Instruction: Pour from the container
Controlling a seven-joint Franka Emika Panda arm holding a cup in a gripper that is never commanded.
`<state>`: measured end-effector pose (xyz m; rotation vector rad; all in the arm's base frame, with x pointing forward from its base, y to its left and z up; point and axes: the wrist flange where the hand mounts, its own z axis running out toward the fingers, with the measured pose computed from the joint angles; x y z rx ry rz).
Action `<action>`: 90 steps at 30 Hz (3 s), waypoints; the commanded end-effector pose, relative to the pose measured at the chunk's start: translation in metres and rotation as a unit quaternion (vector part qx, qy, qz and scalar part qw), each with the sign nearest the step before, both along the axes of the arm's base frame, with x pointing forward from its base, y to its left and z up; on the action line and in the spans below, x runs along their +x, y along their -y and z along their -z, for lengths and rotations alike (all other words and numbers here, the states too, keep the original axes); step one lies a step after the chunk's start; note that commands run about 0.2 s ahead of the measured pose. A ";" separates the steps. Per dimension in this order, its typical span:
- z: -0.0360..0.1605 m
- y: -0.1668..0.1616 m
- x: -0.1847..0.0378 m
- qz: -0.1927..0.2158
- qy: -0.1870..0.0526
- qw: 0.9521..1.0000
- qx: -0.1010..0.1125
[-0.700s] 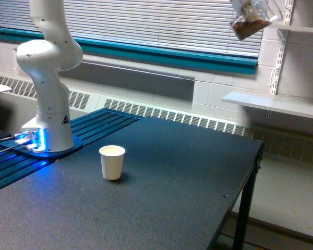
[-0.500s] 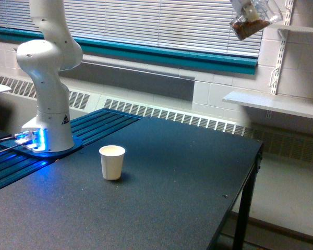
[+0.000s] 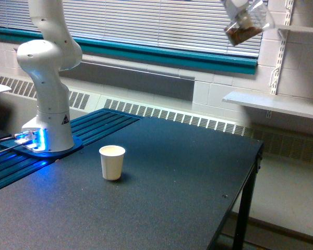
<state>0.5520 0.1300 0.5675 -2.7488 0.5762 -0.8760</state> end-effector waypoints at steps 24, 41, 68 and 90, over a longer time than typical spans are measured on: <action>0.070 0.031 -0.083 -0.013 -0.039 0.998 -0.051; 0.137 0.040 -0.125 -0.018 -0.100 0.994 -0.038; 0.219 0.043 -0.188 -0.060 -0.181 0.979 -0.078; 0.211 0.086 -0.195 -0.003 -0.189 0.982 -0.030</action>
